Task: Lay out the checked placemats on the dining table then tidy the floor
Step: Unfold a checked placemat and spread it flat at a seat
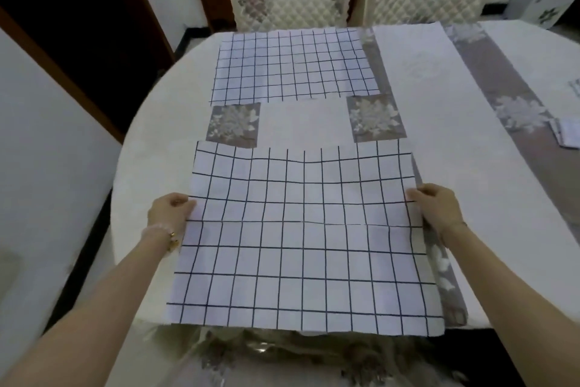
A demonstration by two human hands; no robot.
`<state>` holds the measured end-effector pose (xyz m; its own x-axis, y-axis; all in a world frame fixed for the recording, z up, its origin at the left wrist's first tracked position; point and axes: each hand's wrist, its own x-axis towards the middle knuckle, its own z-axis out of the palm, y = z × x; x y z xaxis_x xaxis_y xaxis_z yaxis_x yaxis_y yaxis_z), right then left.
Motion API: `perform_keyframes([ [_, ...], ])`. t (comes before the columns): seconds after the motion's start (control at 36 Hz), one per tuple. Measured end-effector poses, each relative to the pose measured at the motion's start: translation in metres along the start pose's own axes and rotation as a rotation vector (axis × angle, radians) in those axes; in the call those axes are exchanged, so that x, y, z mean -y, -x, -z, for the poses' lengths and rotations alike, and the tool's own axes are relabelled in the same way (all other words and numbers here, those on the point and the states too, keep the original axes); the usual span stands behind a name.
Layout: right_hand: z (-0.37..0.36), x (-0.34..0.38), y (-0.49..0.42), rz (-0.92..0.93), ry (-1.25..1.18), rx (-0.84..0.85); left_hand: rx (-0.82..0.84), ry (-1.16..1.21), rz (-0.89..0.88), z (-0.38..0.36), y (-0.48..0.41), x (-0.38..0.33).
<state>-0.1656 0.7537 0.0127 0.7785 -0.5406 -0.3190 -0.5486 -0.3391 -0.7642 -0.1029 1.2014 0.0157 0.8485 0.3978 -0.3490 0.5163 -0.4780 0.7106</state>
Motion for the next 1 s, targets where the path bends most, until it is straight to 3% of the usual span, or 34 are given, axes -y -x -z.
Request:
perform_keyframes([
  [0.28, -0.017, 0.005, -0.02, 0.013, 0.179, -0.073, -0.032, -0.064, -0.036, -0.007, -0.025, 0.001],
  [1.0, -0.03, 0.014, -0.03, -0.105, 0.323, -0.188, -0.075, -0.15, -0.063, -0.008, -0.031, -0.004],
])
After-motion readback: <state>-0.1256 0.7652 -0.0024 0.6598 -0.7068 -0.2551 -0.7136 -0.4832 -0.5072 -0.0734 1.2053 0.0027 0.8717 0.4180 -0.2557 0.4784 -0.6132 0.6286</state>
